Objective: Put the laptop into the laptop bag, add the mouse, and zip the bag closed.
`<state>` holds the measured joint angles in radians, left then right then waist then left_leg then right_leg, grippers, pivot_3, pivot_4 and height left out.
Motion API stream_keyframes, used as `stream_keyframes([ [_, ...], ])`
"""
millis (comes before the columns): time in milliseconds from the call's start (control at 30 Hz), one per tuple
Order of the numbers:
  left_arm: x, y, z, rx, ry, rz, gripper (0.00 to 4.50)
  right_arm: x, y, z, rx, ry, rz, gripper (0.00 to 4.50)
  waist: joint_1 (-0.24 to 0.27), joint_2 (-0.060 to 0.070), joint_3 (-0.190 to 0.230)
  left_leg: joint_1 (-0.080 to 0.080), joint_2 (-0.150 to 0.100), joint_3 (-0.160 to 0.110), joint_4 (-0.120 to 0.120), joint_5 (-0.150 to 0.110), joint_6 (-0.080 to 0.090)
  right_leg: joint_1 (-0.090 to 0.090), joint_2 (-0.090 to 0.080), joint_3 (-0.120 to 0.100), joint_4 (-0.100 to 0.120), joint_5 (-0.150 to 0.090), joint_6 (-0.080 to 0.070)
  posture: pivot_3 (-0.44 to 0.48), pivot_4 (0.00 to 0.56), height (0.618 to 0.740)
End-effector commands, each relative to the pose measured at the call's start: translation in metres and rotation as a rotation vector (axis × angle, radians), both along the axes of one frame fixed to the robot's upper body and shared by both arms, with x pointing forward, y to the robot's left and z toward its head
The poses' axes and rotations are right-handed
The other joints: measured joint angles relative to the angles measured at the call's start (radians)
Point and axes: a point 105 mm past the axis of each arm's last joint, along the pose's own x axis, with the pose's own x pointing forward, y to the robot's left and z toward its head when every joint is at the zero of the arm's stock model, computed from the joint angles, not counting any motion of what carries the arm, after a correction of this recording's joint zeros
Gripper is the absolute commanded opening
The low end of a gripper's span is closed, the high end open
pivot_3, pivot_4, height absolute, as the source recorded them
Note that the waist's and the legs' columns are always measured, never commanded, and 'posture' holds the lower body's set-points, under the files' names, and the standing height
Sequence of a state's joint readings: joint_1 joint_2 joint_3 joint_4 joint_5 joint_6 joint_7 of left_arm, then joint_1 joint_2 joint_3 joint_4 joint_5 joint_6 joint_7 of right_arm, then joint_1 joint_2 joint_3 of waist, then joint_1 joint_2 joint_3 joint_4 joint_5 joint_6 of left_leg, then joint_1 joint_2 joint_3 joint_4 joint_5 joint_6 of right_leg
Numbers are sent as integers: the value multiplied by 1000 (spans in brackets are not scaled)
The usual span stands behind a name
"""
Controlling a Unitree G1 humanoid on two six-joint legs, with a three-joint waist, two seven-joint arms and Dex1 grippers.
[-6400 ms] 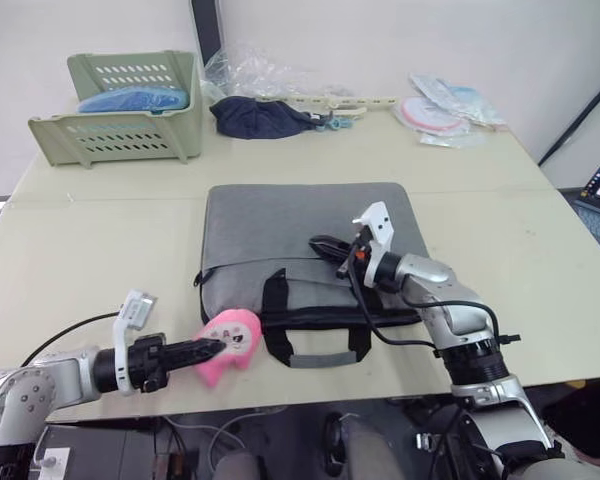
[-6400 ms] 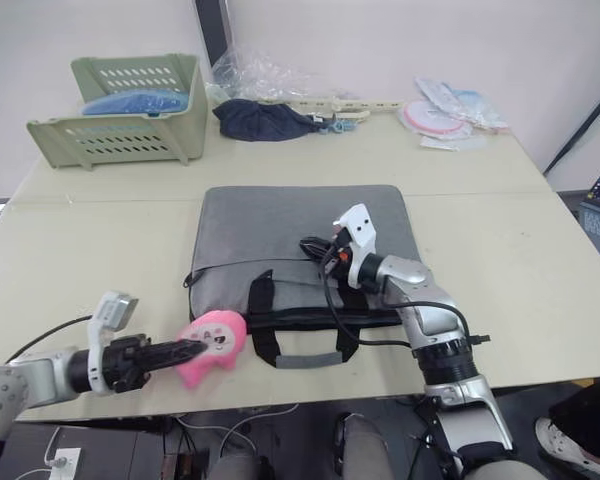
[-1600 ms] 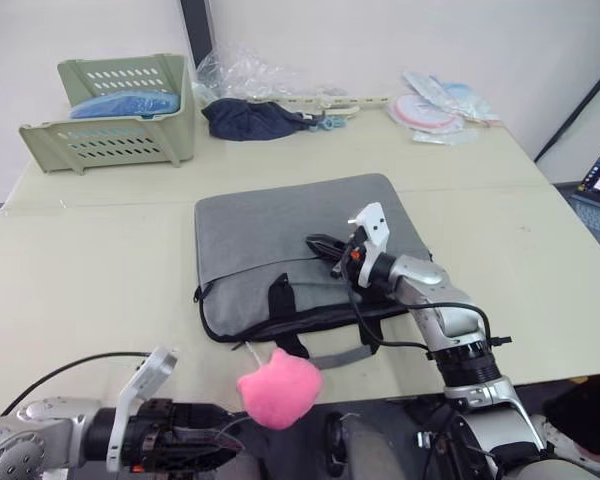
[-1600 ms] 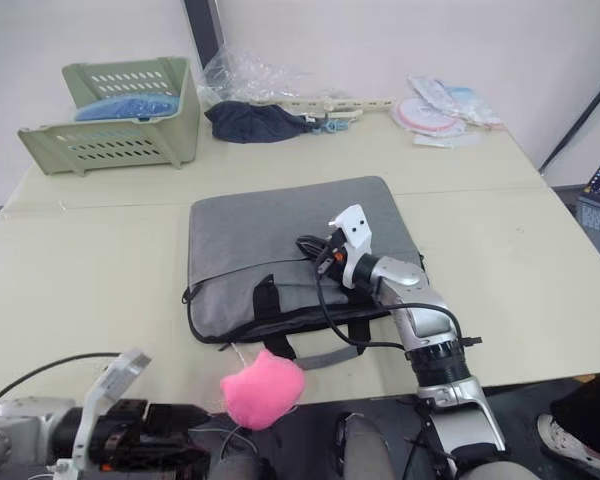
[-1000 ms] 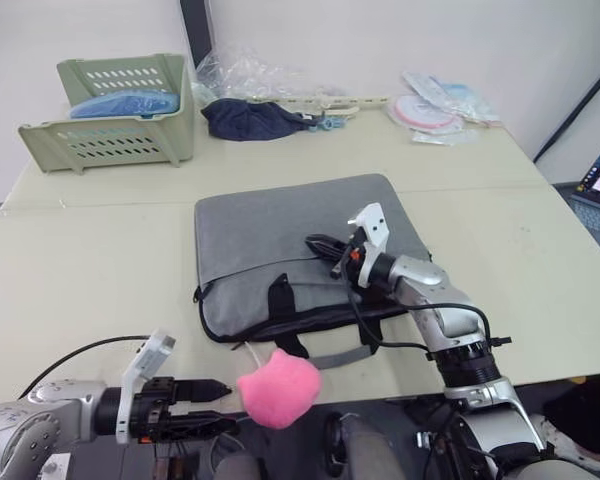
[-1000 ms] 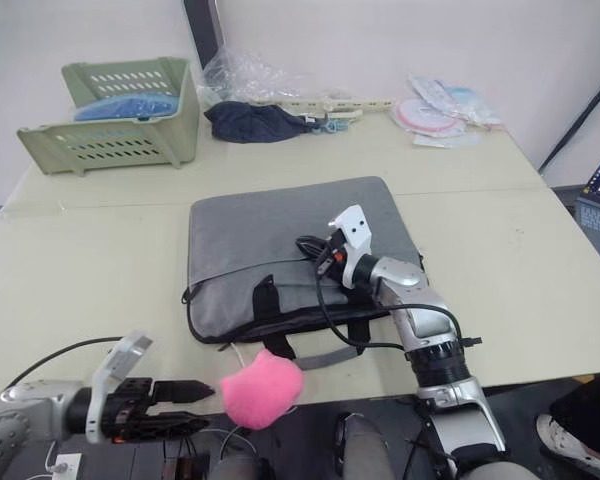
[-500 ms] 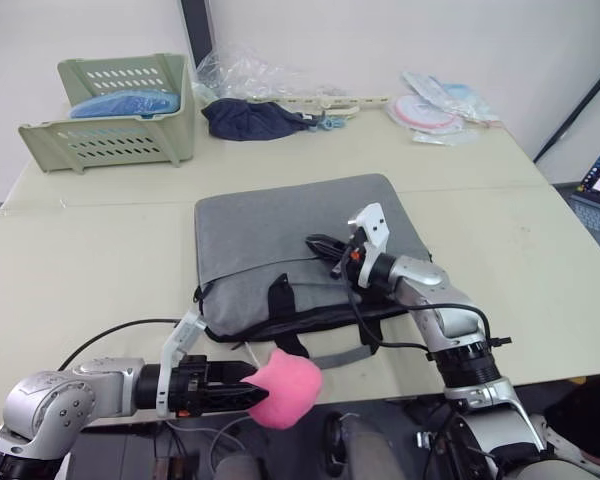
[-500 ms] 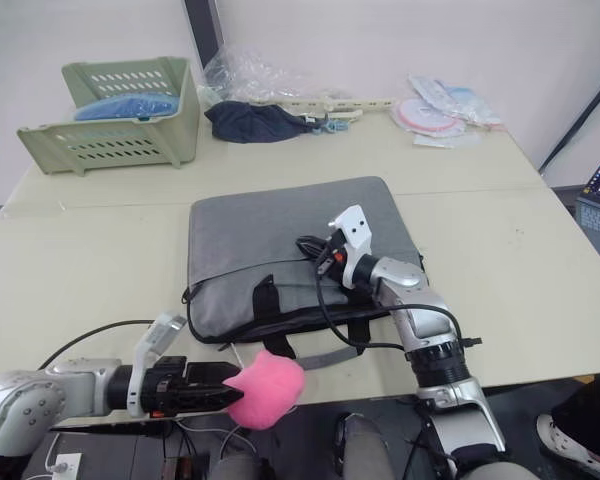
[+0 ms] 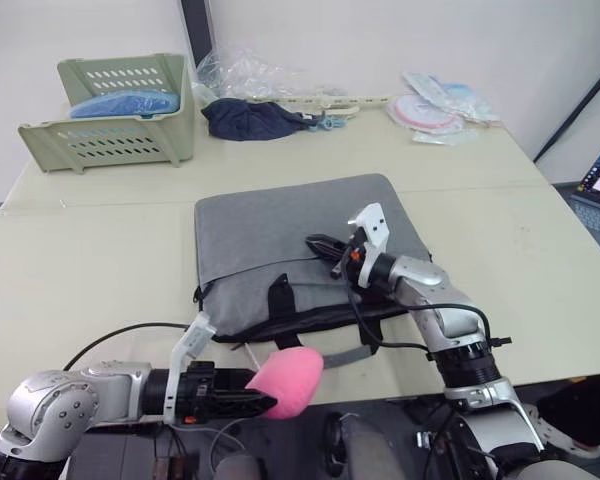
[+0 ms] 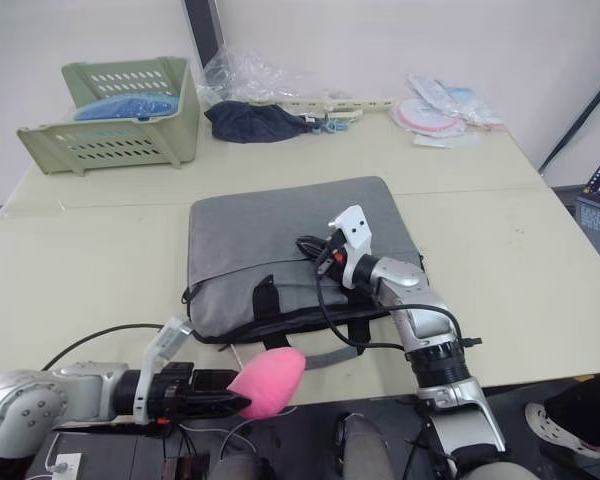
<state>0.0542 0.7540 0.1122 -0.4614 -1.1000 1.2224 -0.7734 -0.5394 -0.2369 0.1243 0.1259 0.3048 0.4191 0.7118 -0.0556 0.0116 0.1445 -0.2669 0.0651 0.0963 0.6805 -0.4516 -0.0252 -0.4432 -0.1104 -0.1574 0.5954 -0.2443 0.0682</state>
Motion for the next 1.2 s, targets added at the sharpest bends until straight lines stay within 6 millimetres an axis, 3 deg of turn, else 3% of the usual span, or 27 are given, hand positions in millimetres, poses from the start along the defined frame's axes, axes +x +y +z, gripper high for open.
stream_keyframes([
  [33,-4,-1,-7,14,16,3,4162,-9,-11,-69,-134,231,-46,0,0,0,0,0,0,0,0,0,0,0,0,0,0,0,0,0,150,740],
  [633,6,6,-27,61,28,78,4162,-8,-11,-69,-133,226,-48,0,2,3,-2,0,0,0,0,0,0,0,0,0,-1,0,0,0,150,740],
  [733,7,7,-31,66,25,92,3361,-8,-11,-68,-133,224,-49,0,2,4,-3,0,-1,0,0,0,0,0,0,0,-1,0,0,0,150,740],
  [933,9,9,-34,74,19,99,278,-8,-10,-68,-131,223,-47,0,2,6,-4,0,0,0,0,0,0,0,0,0,-1,0,0,0,150,740],
  [967,8,9,-35,80,19,94,46,-8,-10,-68,-130,224,-47,0,2,7,-5,0,-1,0,0,0,0,0,-1,0,-2,0,0,0,150,740],
  [1200,5,9,-36,76,14,83,46,-8,-9,-68,-130,225,-46,0,2,11,-9,1,0,0,0,0,0,0,-1,0,-2,0,0,0,150,740],
])
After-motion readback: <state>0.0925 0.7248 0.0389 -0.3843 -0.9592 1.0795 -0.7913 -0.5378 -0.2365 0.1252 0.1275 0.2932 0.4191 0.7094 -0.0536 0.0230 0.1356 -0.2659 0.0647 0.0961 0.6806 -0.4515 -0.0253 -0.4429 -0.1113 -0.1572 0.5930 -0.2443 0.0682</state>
